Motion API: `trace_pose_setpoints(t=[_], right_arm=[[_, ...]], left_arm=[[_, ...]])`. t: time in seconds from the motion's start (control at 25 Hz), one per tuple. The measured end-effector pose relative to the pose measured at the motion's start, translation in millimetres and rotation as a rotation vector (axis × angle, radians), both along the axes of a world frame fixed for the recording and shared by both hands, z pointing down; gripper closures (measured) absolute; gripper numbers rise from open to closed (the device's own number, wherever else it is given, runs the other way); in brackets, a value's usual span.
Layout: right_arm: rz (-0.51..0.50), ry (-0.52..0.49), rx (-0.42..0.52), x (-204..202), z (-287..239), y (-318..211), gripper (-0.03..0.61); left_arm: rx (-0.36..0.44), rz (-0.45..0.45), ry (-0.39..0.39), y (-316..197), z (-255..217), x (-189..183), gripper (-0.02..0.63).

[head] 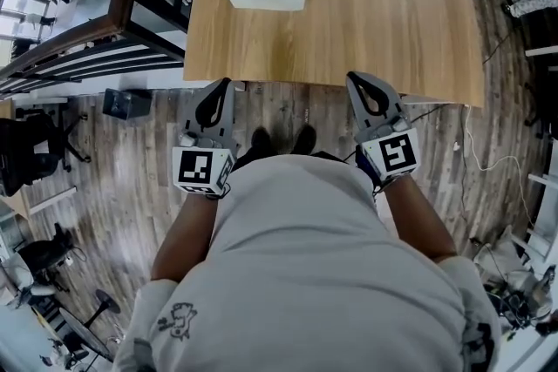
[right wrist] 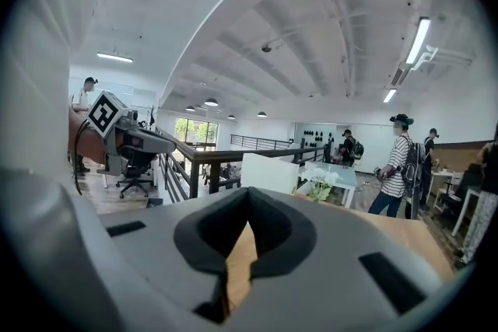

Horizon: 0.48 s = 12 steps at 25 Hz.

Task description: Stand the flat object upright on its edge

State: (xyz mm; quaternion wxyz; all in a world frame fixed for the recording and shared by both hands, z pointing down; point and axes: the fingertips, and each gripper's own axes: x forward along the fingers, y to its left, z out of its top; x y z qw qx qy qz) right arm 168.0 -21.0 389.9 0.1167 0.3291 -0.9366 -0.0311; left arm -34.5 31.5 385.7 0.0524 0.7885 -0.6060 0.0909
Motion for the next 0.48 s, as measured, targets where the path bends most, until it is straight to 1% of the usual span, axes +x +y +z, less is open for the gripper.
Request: trace_pose_setpoints(t=[0.12, 0.24, 0.36, 0.48], right_arm=[[0.017, -0.014, -0.004, 2.7, -5.1, 7.9, 0.574], [0.028, 0.001, 0.015, 2.7, -9.6, 19.5, 0.574], [0.038, 0.0, 0.013, -2.8, -14.2, 36.7, 0.574], [0.045, -0.004, 0.011, -10.8, -19.1, 55.7, 0.574]], left_arm=[[0.008, 0.01, -0.003, 7.5, -2.6, -1.6, 0.607], [0.024, 0.023, 0.003, 15.1, -7.3, -3.9, 0.607], [0.048, 0.037, 0.008, 29.1, -15.2, -10.1, 0.607], [0.051, 0.048, 0.008, 44.8, -19.8, -20.1, 0.607]])
